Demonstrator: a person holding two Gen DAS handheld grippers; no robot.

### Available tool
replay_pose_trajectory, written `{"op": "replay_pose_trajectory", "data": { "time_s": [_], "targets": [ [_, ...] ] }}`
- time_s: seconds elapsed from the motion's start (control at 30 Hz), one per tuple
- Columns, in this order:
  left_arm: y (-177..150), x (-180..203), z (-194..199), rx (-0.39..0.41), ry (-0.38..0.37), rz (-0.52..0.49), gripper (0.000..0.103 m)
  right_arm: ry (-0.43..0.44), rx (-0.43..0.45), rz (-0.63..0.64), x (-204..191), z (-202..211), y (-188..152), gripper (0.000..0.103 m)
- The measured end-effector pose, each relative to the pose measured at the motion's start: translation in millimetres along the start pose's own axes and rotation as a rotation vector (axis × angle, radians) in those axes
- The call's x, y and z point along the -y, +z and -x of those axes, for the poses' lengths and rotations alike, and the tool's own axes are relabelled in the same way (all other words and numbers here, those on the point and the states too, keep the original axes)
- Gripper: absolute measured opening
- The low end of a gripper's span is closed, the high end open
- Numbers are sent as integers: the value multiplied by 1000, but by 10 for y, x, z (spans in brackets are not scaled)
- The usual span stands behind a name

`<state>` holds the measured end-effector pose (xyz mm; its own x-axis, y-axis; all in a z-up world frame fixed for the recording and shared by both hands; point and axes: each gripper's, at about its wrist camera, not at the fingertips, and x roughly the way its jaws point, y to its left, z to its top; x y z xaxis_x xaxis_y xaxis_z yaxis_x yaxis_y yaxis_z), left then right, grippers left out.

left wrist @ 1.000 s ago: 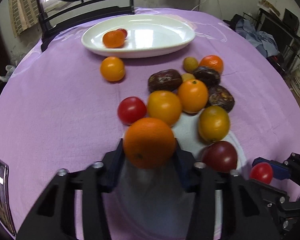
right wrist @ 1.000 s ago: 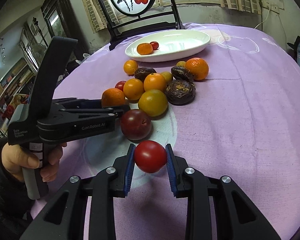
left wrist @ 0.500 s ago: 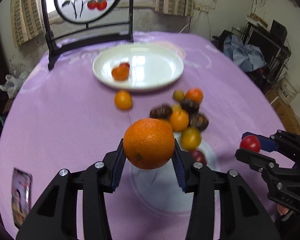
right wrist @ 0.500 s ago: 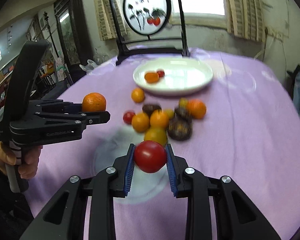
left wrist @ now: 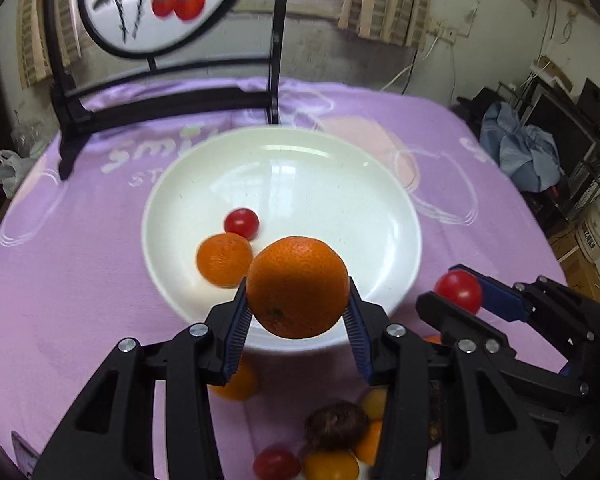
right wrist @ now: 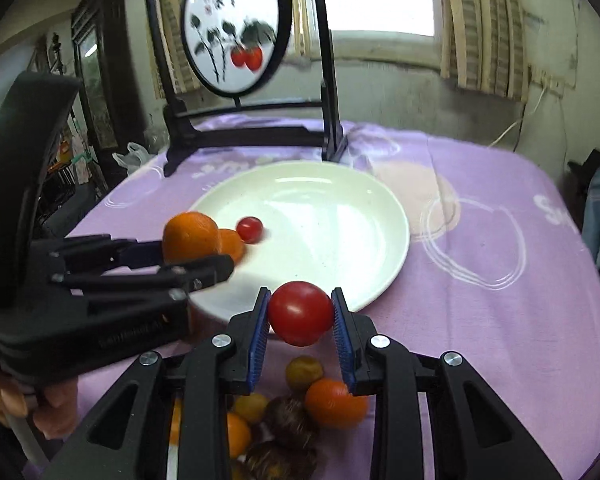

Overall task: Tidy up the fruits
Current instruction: 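Carry both fruits over the white plate and open both tools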

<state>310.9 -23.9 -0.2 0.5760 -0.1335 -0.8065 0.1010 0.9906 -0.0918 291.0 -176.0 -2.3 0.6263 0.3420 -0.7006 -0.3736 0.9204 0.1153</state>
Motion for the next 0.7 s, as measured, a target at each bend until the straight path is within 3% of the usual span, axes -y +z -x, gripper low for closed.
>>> {"op": "replay_pose_trajectory", "data": {
  "time_s": [0.17, 0.3, 0.33, 0.47, 0.7],
  "targets": [
    [32, -50, -400, -75, 6, 19, 43, 15, -64, -12, 165, -416, 52, 32],
    [81, -78, -466, -74, 26, 28, 45, 82, -105, -101, 325, -656, 69, 32],
    [99, -89, -451, -78, 23, 37, 46, 98, -97, -128, 360, -639, 62, 37],
    [141, -132, -215, -14, 70, 46, 81, 110, -48, -180, 445, -452, 65, 58],
    [7, -118, 321, 58, 61, 19, 85, 123, -9, -159, 367, 47, -63, 61]
  ]
}}
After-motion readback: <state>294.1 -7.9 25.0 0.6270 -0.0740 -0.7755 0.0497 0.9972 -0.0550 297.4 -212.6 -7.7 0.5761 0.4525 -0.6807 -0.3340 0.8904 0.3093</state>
